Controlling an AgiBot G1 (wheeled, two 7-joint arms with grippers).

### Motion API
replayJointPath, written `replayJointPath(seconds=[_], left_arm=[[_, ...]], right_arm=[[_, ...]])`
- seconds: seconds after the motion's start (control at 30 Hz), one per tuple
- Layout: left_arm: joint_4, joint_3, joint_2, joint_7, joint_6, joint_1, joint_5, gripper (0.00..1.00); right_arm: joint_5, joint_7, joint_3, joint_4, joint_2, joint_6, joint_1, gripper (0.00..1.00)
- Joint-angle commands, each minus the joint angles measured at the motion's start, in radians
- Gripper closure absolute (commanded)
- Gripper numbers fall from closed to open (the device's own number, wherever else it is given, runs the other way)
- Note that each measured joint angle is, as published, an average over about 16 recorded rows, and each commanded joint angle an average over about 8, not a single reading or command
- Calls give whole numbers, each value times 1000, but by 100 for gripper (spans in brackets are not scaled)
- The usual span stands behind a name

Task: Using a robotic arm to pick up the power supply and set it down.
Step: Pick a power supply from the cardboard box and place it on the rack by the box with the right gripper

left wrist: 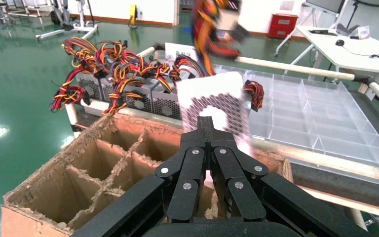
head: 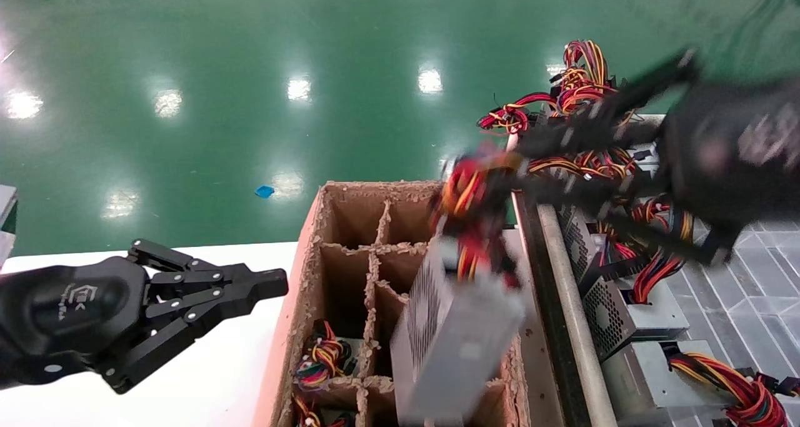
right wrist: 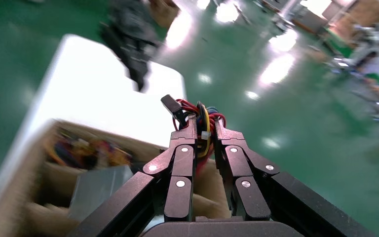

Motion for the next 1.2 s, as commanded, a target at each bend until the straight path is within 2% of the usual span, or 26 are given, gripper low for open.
replayJointPath(seconds=[0.03, 0.37, 0.73, 0.97, 1.2], left_arm=[[0, 0, 0, 0, 0, 0, 0, 100], [0, 0, 0, 0, 0, 0, 0, 100], [0, 0, 0, 0, 0, 0, 0, 100], [0, 0, 0, 0, 0, 0, 0, 100], [0, 0, 0, 0, 0, 0, 0, 100]], right_arm=[[-30, 5, 11, -5, 6, -2, 65, 100], [-252, 22, -44, -34, 12, -21, 390, 100], [-485, 97, -200, -5, 130, -33, 685, 100], [-562, 152, -345, 35, 230, -37, 794, 100], [-554, 158, -487, 26, 321, -36, 815, 100]])
